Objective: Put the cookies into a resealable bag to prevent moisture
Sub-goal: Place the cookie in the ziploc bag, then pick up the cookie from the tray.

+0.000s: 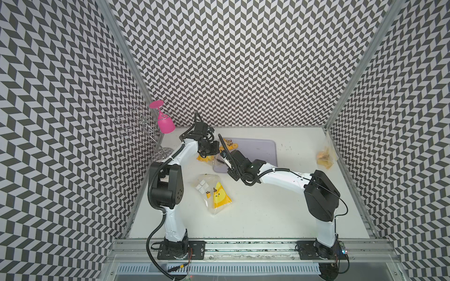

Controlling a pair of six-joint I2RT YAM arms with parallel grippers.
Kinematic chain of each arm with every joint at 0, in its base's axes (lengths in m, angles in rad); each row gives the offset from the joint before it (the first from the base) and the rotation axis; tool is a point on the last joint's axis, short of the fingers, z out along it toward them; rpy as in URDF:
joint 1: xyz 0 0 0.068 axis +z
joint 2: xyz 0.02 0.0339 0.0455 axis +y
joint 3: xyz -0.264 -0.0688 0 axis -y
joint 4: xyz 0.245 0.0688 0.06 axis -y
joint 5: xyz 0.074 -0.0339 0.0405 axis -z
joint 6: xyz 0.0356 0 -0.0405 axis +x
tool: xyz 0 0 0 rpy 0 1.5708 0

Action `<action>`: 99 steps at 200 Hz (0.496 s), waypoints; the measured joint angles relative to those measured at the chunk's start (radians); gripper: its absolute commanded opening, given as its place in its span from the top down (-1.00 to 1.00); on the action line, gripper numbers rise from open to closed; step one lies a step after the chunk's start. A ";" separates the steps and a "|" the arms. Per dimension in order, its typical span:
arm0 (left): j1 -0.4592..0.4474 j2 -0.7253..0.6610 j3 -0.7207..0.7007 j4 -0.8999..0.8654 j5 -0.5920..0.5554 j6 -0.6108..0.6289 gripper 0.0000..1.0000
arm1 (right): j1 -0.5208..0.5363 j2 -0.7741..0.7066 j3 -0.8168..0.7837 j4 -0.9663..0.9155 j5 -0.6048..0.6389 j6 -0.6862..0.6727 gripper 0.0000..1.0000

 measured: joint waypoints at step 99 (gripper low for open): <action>0.027 0.000 0.000 -0.003 -0.043 -0.021 1.00 | 0.001 -0.424 -0.415 0.154 -0.009 0.152 0.41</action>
